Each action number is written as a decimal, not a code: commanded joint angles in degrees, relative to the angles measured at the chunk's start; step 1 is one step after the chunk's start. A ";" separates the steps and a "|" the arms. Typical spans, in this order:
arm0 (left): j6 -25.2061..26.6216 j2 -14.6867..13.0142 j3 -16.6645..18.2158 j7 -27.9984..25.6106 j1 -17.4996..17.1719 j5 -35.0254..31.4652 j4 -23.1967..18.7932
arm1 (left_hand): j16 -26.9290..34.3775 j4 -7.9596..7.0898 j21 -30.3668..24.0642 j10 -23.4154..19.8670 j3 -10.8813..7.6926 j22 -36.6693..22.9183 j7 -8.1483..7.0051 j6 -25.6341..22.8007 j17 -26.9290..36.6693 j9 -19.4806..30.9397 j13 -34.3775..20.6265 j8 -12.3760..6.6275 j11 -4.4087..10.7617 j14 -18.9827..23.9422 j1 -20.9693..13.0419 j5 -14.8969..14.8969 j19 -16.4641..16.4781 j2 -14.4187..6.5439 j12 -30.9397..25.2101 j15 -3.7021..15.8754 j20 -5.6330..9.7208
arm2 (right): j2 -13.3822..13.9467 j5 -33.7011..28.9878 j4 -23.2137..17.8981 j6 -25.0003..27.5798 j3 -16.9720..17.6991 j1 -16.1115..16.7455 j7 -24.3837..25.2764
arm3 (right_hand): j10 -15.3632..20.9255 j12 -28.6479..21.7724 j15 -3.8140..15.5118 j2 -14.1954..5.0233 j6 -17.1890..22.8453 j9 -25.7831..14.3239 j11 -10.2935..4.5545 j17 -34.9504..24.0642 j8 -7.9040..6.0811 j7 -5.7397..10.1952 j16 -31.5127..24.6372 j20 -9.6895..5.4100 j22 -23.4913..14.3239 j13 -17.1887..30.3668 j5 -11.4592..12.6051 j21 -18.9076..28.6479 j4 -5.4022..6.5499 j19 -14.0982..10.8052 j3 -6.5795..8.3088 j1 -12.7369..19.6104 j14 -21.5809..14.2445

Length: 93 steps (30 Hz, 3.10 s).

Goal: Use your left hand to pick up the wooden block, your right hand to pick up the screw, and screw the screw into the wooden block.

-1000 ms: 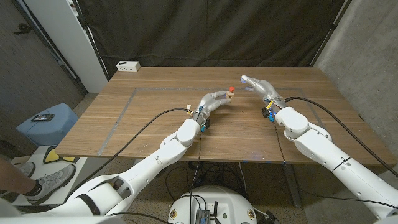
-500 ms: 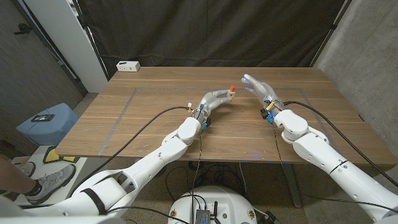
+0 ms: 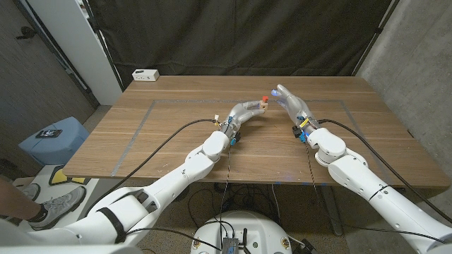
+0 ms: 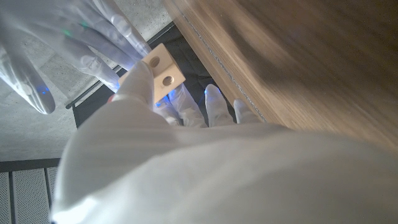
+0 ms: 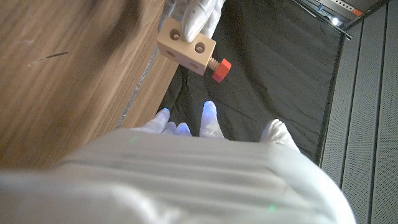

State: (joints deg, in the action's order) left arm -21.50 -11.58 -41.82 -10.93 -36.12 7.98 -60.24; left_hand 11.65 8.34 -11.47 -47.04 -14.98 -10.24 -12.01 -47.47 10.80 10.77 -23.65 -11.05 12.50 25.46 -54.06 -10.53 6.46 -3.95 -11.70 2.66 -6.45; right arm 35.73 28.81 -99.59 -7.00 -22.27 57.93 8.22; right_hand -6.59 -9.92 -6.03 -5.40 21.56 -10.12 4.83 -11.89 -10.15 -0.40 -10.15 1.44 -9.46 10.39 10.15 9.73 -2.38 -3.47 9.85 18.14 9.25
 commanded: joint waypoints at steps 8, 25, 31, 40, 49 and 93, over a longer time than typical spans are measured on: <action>-0.31 0.87 -0.21 0.55 0.82 0.65 2.01 | -0.03 -0.36 -0.14 0.12 -0.30 -0.22 -0.20 -0.19 0.09 0.20 0.00 -0.48 0.14 -0.04 0.86 -0.32 0.05 0.02 0.17 4.89 -0.57 | -1.41 2.18 1.75 -1.21 -1.20 -0.11 -0.87 | -2.70 0.10 0.22 -0.46 -0.63 -0.06 -0.45 -0.36 -0.04 1.48 -0.23 -0.02 -0.26 0.06 -0.11 0.17 1.16 2.11 -0.12 -2.05 3.06; 0.34 0.84 -0.49 0.88 1.06 0.68 2.04 | -0.06 -0.16 -0.15 0.09 -0.55 -0.23 -0.10 -0.19 0.05 0.20 0.19 -0.50 0.14 -0.07 0.79 -0.36 0.05 0.00 0.09 4.95 -0.59 | -1.44 2.50 2.26 -1.25 -1.67 -0.31 -1.19 | -3.46 -0.20 0.35 -0.68 0.16 -0.06 -0.40 -0.20 -0.41 1.85 -0.40 -0.27 -0.25 0.06 -0.06 0.37 1.14 2.86 -0.07 -2.45 3.75; 0.25 1.05 -0.51 0.99 1.33 0.80 2.60 | -0.06 -0.11 -0.16 0.02 -0.60 -0.23 -0.23 -0.24 0.05 0.20 0.21 -0.52 0.13 -0.08 0.79 -0.36 0.06 0.02 0.03 4.91 -0.57 | -1.27 2.49 2.48 -1.20 -1.86 -0.65 -1.67 | -3.81 -0.23 0.36 -0.75 0.66 -0.06 -0.43 -0.17 -0.59 1.81 -0.46 -0.27 -0.25 0.06 -0.06 0.44 1.15 3.03 -0.05 -2.61 3.95; 0.01 1.41 -0.48 1.12 1.80 1.05 3.60 | -0.03 -0.04 -0.16 0.05 -0.67 -0.23 -0.18 -0.25 0.05 0.20 0.29 -0.54 0.14 -0.07 0.80 -0.36 0.03 0.04 0.00 4.92 -0.52 | -1.26 2.49 3.16 -0.92 -2.27 -1.59 -2.44 | -3.99 -0.39 0.42 -0.82 1.66 -0.08 -0.39 -0.11 -0.88 1.74 -0.58 0.07 -0.24 0.06 -0.05 0.68 1.13 2.86 0.01 -2.82 4.13; 0.37 1.30 -0.52 1.11 2.01 0.99 3.54 | -0.01 -0.03 -0.16 0.07 -0.73 -0.23 -0.03 -0.17 0.07 0.20 0.34 -0.51 0.14 -0.09 0.85 -0.35 0.05 0.01 -0.03 4.92 -0.53 | -1.56 2.94 3.78 -0.78 -2.49 -2.16 -2.98 | -4.19 -0.46 0.60 -0.98 2.27 -0.09 -0.42 -0.03 -1.00 1.79 -0.62 0.14 -0.23 0.06 -0.01 0.75 1.05 2.89 0.15 -2.84 4.27; 1.81 1.06 -0.54 1.16 0.98 1.60 1.62 | 0.13 0.08 -0.18 0.14 -0.97 -0.23 -0.03 -0.19 0.11 0.20 0.47 -0.54 0.13 0.03 0.88 -0.36 0.04 -0.05 -0.17 4.93 -0.47 | 0.27 3.07 1.28 -0.24 -1.77 -0.41 -2.58 | -3.24 -1.14 2.59 -1.37 5.26 -0.11 -1.67 0.45 -1.27 2.59 -1.27 0.40 -0.20 0.03 0.04 1.63 0.19 0.35 0.95 -2.56 3.01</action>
State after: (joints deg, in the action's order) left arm -19.85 -10.62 -42.31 -10.00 -35.15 9.44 -58.69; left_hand 11.65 8.38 -11.47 -47.05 -15.38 -10.24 -12.18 -47.32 10.81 10.82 -23.09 -11.08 12.49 25.46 -53.44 -10.59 6.46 -3.83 -11.70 2.66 -6.45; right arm 35.54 31.94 -97.79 -7.46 -24.24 57.13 5.46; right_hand -9.83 -10.82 -3.73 -6.35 26.22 -10.14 3.55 -11.45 -11.04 2.36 -10.86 1.82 -9.46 10.41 10.16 10.86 -2.07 -2.71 10.40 15.40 10.02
